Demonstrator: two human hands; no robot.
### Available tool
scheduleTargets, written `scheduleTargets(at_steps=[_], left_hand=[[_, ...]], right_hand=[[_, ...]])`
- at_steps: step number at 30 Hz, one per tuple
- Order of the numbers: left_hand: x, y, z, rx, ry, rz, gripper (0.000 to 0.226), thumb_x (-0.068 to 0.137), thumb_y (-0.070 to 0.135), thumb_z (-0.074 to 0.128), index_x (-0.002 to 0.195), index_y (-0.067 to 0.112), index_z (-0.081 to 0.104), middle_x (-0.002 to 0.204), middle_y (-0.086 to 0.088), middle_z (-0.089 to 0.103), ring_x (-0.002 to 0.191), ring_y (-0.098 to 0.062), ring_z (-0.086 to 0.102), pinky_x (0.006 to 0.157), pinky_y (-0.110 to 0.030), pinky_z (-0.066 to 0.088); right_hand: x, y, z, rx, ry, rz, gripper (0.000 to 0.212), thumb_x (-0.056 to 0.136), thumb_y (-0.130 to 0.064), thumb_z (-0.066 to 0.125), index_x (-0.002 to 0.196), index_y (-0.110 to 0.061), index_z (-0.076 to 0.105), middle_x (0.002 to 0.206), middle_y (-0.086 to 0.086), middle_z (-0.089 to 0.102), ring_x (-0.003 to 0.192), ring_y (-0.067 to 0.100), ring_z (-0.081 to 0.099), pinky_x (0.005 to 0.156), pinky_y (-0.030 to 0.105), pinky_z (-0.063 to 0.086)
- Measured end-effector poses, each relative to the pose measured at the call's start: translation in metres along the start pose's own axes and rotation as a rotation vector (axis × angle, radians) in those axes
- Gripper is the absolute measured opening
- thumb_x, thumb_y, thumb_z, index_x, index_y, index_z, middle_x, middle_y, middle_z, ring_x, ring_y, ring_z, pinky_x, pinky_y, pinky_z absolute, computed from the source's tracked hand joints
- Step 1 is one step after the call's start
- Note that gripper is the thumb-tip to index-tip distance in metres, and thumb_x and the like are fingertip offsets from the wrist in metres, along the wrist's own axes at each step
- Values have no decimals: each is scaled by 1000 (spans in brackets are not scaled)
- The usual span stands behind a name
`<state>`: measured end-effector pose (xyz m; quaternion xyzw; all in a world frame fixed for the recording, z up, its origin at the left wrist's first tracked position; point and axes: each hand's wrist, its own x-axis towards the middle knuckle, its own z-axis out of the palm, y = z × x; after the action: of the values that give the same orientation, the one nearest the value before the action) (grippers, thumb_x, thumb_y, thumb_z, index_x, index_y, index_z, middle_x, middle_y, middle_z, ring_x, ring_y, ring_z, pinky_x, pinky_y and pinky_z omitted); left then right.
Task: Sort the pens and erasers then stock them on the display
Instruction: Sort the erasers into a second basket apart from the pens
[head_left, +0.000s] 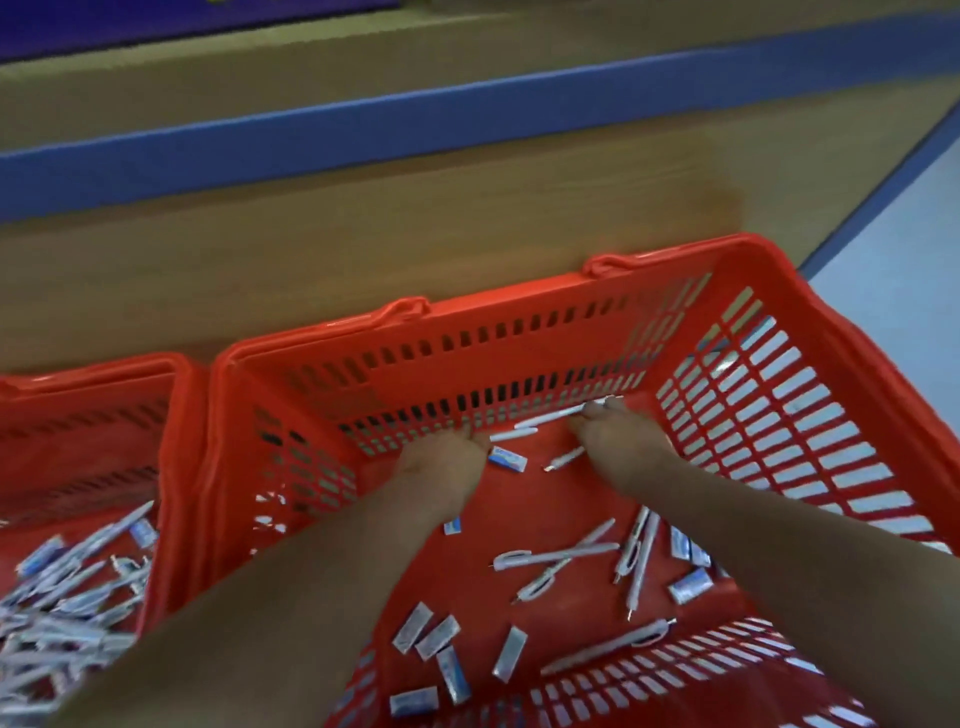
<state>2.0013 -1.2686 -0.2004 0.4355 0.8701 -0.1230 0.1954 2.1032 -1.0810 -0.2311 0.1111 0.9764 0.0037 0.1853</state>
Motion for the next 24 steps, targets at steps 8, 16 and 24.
scheduleTargets(at_steps=[8, 16, 24], left_hand=[[8, 4, 25, -82, 34, -139, 27, 89, 8, 42, 114, 9, 52, 113, -12, 63, 104, -33, 62, 79, -38, 49], [-11, 4, 20, -394, 108, 29, 20, 86, 23, 47, 106, 16, 47, 104, -11, 65, 97, -34, 61, 73, -38, 46], [-26, 39, 48, -298, -2, 260, 22, 88, 33, 53, 97, 15, 61, 106, -5, 58, 103, -26, 57, 83, -34, 42]], right_hand=[[5, 8, 3, 74, 75, -4, 44, 81, -17, 58, 122, -15, 45, 121, 5, 48, 113, 27, 53, 83, 39, 48], [-2, 9, 8, 133, 152, -57, 47, 87, -9, 47, 132, -23, 45, 117, 5, 52, 99, 32, 62, 68, 38, 48], [9, 5, 0, 122, 76, 20, 31, 89, -15, 50, 120, -16, 53, 121, 7, 48, 102, 34, 60, 75, 40, 49]])
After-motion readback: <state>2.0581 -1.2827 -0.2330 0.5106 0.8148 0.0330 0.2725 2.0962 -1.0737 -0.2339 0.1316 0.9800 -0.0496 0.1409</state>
